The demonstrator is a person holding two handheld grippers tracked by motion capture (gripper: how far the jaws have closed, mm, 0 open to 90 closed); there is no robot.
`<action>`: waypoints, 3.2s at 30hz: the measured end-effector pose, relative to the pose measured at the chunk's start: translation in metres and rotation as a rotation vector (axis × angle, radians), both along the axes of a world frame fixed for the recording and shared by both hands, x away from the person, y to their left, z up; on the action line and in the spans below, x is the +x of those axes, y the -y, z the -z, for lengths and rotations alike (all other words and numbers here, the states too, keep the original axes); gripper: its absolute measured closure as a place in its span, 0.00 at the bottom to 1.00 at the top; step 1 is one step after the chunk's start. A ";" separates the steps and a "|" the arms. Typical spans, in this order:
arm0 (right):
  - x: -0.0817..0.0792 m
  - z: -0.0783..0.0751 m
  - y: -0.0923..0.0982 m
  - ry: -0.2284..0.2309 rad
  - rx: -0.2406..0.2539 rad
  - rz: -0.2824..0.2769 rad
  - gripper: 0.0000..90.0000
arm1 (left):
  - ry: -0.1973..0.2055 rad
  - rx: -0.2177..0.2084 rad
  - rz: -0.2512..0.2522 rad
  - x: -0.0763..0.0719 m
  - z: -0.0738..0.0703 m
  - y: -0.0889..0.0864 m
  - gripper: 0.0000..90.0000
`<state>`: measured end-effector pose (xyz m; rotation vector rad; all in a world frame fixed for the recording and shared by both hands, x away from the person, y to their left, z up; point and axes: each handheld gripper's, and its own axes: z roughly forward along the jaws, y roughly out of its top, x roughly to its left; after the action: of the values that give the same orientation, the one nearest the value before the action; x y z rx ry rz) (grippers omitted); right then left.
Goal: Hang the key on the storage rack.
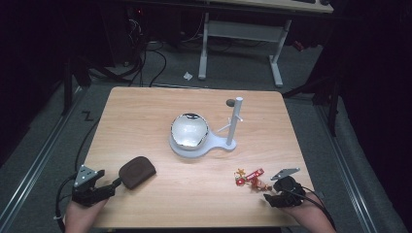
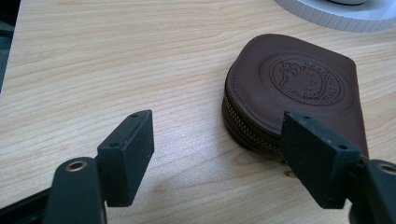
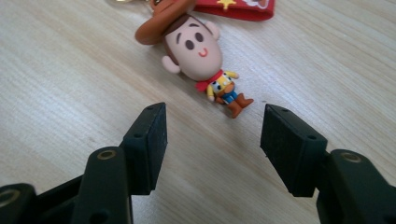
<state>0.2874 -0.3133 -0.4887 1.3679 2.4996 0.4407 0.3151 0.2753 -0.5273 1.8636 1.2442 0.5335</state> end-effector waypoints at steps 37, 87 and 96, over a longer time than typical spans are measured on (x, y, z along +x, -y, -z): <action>0.047 0.001 -0.020 -0.098 -0.113 -0.117 0.96 | -0.004 -0.014 -0.011 -0.002 0.001 -0.005 0.32; 0.041 0.002 -0.049 -0.197 -0.044 -0.120 0.74 | -0.008 -0.019 0.009 -0.001 0.001 -0.004 0.32; 0.043 -0.027 -0.046 -0.173 -0.049 -0.116 0.74 | -0.008 -0.025 0.014 0.000 0.001 -0.005 0.32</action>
<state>0.3308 -0.2675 -0.4617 1.2978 2.7204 0.2928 0.3148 0.2799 -0.5284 1.8537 1.2373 0.5008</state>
